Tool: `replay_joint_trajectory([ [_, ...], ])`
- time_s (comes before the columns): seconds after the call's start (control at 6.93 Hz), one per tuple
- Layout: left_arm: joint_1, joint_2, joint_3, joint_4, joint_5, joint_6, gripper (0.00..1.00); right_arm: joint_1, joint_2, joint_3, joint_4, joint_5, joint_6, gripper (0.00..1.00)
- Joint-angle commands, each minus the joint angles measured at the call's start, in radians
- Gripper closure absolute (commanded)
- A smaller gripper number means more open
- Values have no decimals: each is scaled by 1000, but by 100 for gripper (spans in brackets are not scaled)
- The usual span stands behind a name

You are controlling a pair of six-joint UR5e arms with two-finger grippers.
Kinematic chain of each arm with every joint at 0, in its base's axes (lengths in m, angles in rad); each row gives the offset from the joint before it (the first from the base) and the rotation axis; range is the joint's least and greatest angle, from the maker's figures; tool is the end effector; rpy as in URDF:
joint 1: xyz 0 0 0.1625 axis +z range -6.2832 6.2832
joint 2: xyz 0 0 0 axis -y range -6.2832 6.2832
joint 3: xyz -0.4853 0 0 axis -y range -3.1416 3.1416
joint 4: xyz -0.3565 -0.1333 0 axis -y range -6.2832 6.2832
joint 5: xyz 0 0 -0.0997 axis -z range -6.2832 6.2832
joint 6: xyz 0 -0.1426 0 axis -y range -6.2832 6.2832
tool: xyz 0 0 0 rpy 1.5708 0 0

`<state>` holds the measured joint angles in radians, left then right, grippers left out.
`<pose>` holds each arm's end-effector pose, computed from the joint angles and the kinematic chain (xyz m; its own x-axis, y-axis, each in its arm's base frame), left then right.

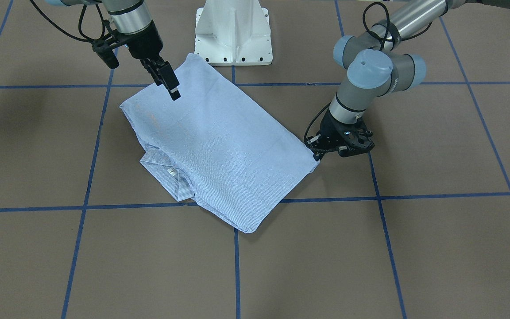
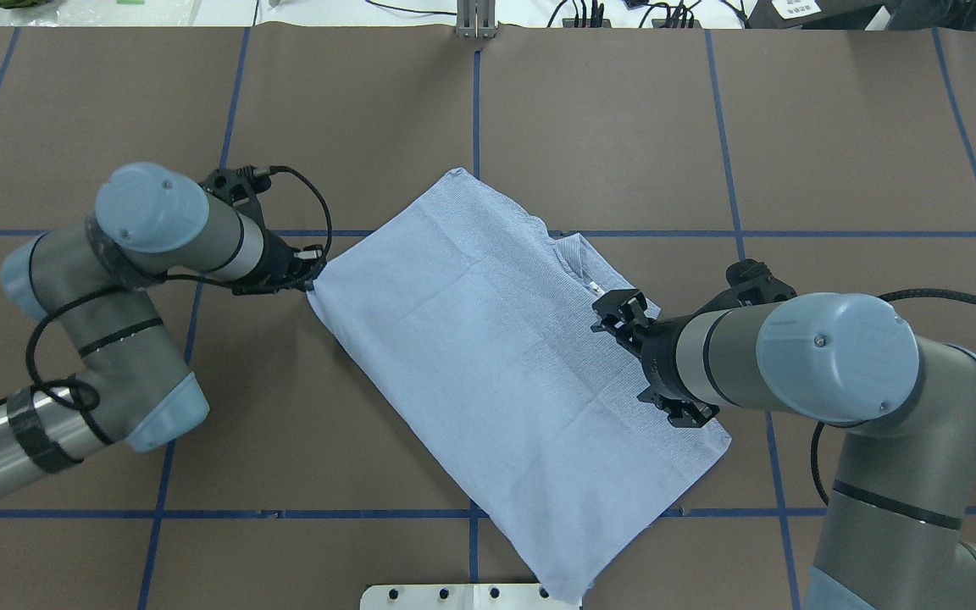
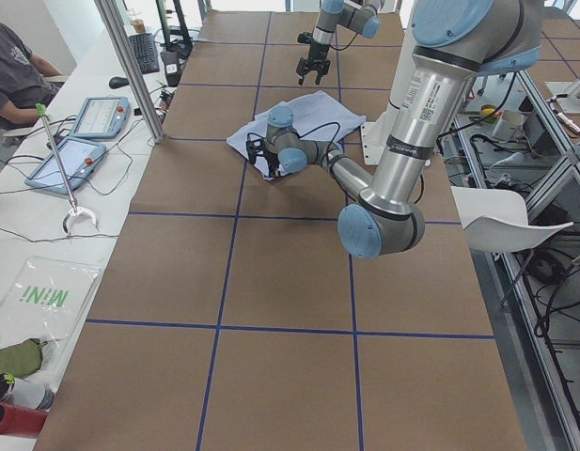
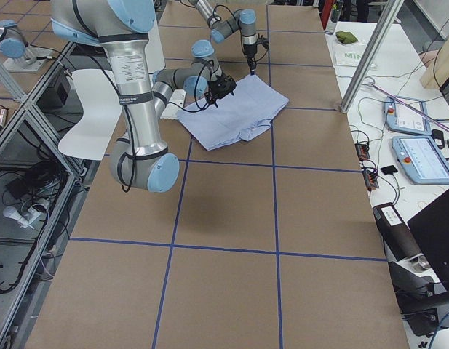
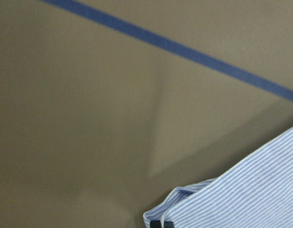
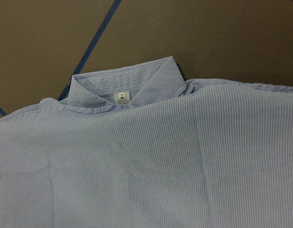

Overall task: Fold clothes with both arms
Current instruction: 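Fold the shirt side over with the left gripper toward the right gripper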

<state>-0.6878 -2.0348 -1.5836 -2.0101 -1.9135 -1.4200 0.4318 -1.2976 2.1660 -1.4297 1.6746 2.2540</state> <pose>0.4876 -0.5111 0.4356 0.5240 -0.2474 -0.8150 0.3168 0.9448 -0.0831 -0.4357 -0.3313 0.3488 0.1624 0.7662 0.6217 -0.5662 0.5884 -0.5772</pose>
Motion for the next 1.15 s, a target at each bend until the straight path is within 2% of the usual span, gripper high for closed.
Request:
replay_joint_trajectory([
  [0.0,-125,-228,286,-15,11,100,100,16,-5,0,0,19,-1,0],
  [0.14,-163,-314,429,-94,27,124,100,16,-5,2,0,19,-1,0],
  [0.29,-168,-422,599,-170,95,125,100,16,-5,0,0,17,-1,0],
  [0.43,-168,-500,699,-182,128,148,98,10,-2,0,2,17,-1,0],
  [0.58,-171,-499,682,-179,123,162,40,-31,3,-3,5,4,9,0],
  [0.72,-174,-434,542,-150,60,159,25,-83,4,-41,15,-13,13,0],
  [0.87,-174,-298,317,-72,-40,156,25,-188,17,-64,12,-121,18,0],
  [1.01,-174,-206,159,3,-41,159,25,-273,20,-107,14,-235,54,0],
])
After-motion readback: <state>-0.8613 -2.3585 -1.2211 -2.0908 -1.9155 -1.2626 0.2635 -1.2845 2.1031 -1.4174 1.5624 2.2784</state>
